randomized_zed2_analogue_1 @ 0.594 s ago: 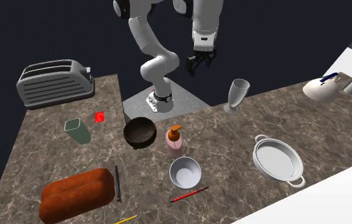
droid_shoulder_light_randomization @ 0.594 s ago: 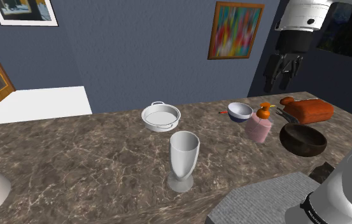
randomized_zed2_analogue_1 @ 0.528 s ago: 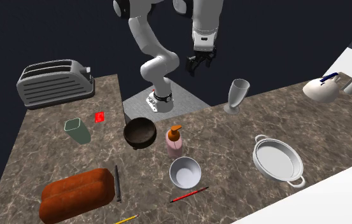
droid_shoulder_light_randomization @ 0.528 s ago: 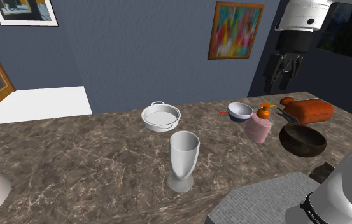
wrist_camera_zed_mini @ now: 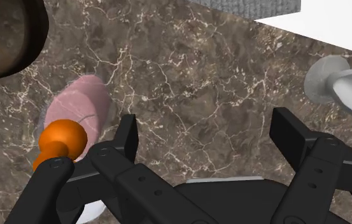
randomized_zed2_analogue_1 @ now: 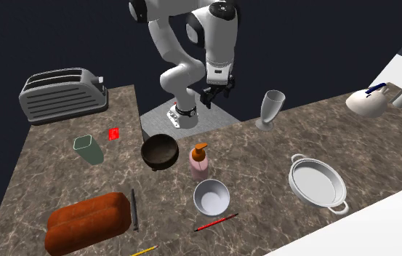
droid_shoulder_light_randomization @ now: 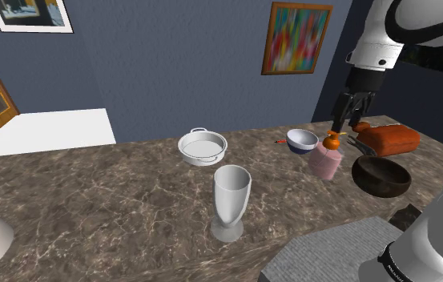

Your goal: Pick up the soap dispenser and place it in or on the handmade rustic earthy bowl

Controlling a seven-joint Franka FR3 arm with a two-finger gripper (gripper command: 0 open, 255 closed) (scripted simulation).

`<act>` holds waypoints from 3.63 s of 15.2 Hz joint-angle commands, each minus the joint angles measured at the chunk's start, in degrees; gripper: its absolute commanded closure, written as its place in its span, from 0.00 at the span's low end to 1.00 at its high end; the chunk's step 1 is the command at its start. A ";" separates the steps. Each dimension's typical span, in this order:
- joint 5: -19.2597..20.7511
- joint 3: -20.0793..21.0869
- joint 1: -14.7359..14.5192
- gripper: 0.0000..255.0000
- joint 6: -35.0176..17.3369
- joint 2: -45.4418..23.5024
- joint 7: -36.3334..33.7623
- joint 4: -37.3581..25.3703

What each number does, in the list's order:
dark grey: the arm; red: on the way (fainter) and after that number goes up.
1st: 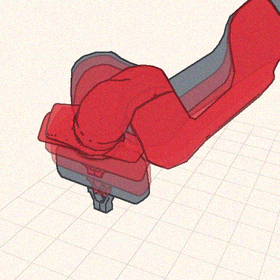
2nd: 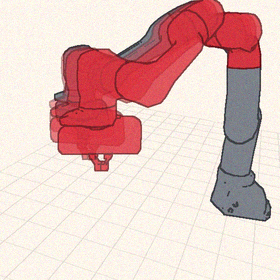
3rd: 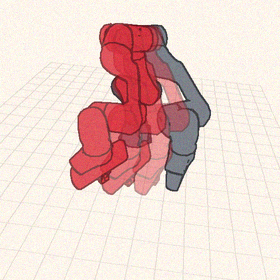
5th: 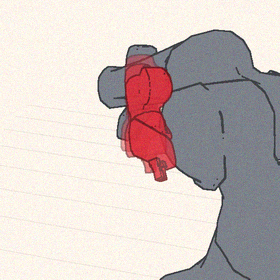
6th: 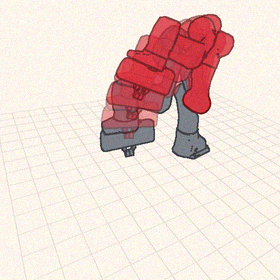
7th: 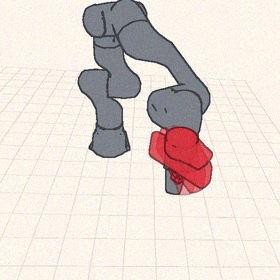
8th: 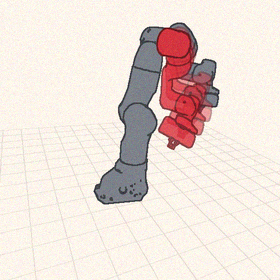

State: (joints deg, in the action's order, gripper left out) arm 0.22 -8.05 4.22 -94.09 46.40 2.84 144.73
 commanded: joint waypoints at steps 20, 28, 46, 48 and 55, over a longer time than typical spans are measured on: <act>12.88 -17.11 6.97 0.00 -36.21 -17.18 15.27 13.06; 12.85 -17.90 6.65 0.00 -39.94 -19.59 15.52 14.41; 12.81 -16.75 6.98 1.00 -34.78 -16.33 15.08 12.47; 12.72 -16.31 7.06 1.00 -32.79 -15.20 14.95 11.61; 12.20 -14.87 7.15 1.00 -26.14 -11.96 14.63 8.17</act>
State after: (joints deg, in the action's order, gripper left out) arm 12.43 -23.09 11.29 -121.18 33.89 17.48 153.29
